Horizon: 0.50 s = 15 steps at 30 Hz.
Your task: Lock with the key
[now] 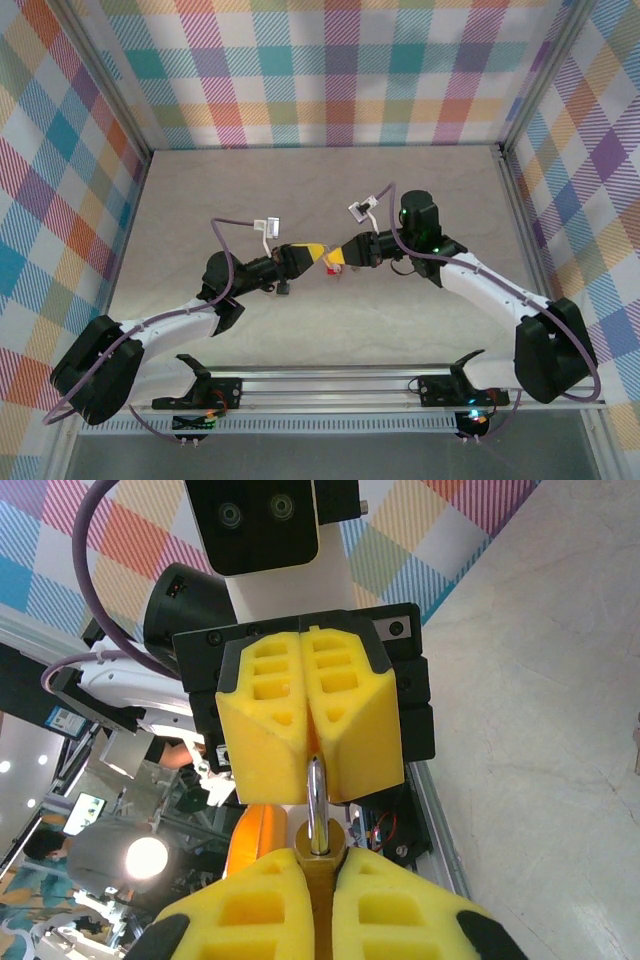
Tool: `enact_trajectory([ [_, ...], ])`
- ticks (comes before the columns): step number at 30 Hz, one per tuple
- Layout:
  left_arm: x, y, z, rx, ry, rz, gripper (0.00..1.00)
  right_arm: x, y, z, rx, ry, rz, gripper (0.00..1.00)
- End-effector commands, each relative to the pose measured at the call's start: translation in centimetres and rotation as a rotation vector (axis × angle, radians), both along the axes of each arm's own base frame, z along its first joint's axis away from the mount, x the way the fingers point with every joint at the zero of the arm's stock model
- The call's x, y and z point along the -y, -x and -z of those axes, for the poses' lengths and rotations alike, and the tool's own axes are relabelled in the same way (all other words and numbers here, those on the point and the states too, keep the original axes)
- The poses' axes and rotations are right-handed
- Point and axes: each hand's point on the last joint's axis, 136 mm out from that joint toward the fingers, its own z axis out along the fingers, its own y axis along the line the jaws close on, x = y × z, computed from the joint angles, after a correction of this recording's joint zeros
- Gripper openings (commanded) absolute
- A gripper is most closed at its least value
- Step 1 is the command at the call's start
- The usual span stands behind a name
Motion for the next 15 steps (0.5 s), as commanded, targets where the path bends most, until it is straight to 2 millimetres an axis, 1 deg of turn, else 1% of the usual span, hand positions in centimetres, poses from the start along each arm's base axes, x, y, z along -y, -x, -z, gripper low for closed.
enact_trajectory([
  [1, 2.0, 6.4, 1.8, 0.038, -0.062, 0.289, 0.0, 0.3, -5.4, -4.0, 0.185, -0.067, 0.208, 0.0],
  [9, 2.7, 7.7, 1.4, 0.062, -0.061, 0.325, 0.0, 0.5, -6.5, -3.9, 0.188, -0.057, 0.226, 0.0],
  [15, 3.1, 8.4, 1.5, 0.069, -0.057, 0.345, 0.0, 0.6, -6.9, -4.0, 0.189, -0.06, 0.225, 0.0],
])
